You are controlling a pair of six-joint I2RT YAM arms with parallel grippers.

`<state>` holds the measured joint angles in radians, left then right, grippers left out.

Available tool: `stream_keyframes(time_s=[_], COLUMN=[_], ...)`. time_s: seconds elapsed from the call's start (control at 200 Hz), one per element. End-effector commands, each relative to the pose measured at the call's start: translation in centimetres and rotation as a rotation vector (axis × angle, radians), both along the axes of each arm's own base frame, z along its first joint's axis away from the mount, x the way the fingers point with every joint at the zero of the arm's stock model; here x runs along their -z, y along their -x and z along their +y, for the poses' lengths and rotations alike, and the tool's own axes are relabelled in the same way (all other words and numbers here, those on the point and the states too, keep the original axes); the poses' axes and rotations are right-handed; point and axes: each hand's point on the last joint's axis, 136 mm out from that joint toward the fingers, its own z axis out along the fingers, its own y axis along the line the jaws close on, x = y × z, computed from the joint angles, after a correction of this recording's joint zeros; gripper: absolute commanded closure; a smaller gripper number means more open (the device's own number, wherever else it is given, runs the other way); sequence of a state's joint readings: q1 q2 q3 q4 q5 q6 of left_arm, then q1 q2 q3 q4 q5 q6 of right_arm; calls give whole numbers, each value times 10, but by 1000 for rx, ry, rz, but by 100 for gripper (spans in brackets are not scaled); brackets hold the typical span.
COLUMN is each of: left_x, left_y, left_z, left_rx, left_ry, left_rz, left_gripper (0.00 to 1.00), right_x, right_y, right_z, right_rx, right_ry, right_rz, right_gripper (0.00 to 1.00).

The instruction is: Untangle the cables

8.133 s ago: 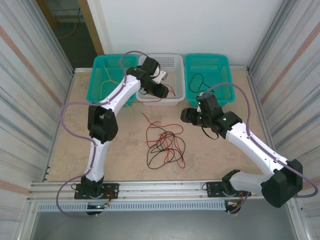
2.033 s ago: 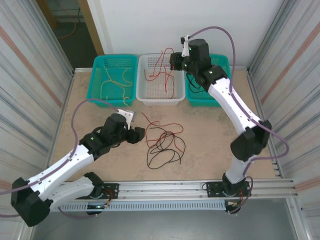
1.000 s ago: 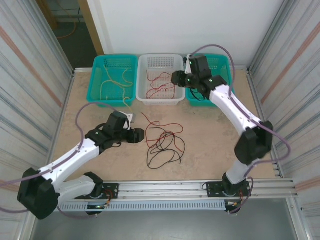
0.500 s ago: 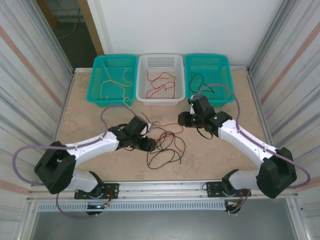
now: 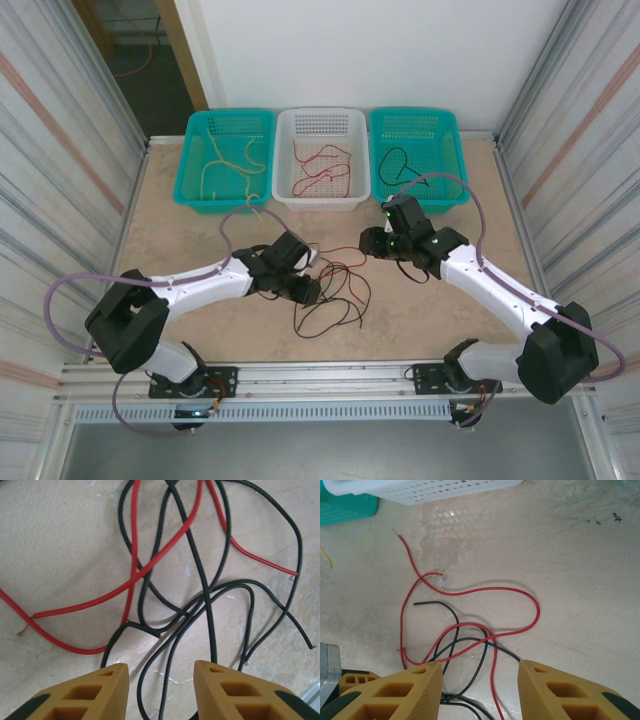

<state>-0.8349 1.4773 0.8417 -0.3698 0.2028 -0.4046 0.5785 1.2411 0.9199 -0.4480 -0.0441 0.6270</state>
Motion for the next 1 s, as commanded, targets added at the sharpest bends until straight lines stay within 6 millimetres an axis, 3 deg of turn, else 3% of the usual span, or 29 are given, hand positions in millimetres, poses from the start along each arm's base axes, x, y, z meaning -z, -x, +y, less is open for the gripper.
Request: stream_keyframes(time_s=[0.0, 0.331, 0.576, 0.636, 0.742, 0.997], left_x=[-5, 0, -14, -20, -43, -127], left_y=[7, 10, 4, 0, -2, -4], left_z=[-11, -18, -17, -14, -16, -32], left_rx=[68, 92, 100, 99, 116, 174], left_ry=[4, -5, 2, -1, 36, 246], left_rz=[2, 15, -53, -86, -141, -248], left_gripper=[59, 60, 98, 100, 100, 100], right_x=[-18, -18, -21, -24, -34, -65], right_y=[-6, -5, -5, -5, -5, -5], right_z=[0, -1, -2, -2, 2, 27], right_rx=[35, 42, 48, 48, 35, -39], right_ry=[-20, -27, -39, -42, -69, -173], right_rz=[-39, -39, -49, -57, -72, -115], right_gripper=[56, 55, 55, 55, 55, 53])
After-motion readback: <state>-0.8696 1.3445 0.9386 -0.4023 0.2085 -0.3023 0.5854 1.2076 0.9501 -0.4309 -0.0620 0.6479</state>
